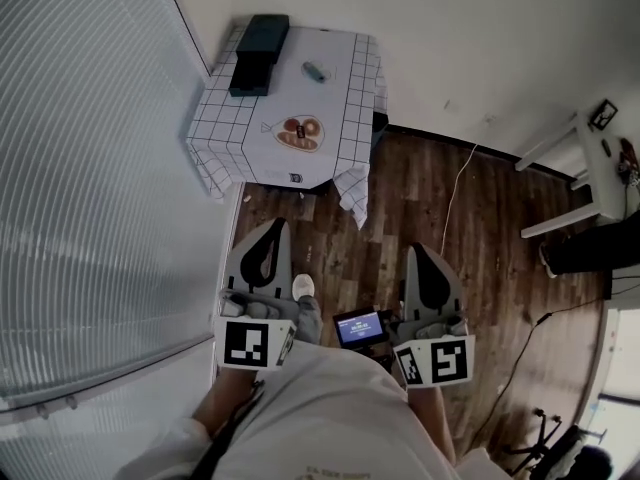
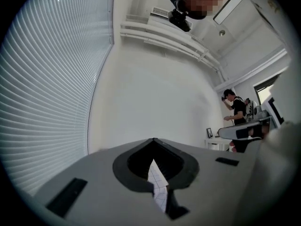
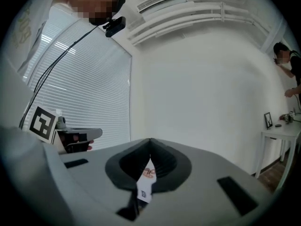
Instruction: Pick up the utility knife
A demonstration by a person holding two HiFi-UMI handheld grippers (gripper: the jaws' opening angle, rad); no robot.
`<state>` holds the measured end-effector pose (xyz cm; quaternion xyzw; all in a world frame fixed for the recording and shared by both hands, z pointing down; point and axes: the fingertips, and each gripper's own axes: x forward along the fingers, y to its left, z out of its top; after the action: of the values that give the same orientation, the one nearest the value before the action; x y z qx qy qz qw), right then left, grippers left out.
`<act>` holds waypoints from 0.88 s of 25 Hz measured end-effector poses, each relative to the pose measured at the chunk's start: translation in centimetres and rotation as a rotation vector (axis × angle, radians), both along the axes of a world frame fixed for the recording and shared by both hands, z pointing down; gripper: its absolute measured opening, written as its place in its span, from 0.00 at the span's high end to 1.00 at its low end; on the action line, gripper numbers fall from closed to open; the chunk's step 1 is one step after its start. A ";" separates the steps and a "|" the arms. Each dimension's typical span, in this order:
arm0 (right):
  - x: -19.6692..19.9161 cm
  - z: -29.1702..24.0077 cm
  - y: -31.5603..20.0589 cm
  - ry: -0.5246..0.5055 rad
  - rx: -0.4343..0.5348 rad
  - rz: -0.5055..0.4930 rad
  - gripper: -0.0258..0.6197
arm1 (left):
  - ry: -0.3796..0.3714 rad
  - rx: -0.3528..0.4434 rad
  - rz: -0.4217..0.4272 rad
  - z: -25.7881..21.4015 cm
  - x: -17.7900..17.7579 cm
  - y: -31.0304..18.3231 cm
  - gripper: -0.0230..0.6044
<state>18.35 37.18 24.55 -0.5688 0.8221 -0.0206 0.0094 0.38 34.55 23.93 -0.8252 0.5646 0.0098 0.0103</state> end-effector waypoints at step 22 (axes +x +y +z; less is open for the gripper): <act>-9.7 0.9 -18.6 0.030 -0.027 -0.018 0.95 | 0.032 0.019 0.021 -0.2 -8.9 -18.6 0.96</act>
<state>8.61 18.55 25.45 -0.5618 0.8268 -0.0231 -0.0110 -8.56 15.94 23.71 -0.8306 0.5561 0.0284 0.0089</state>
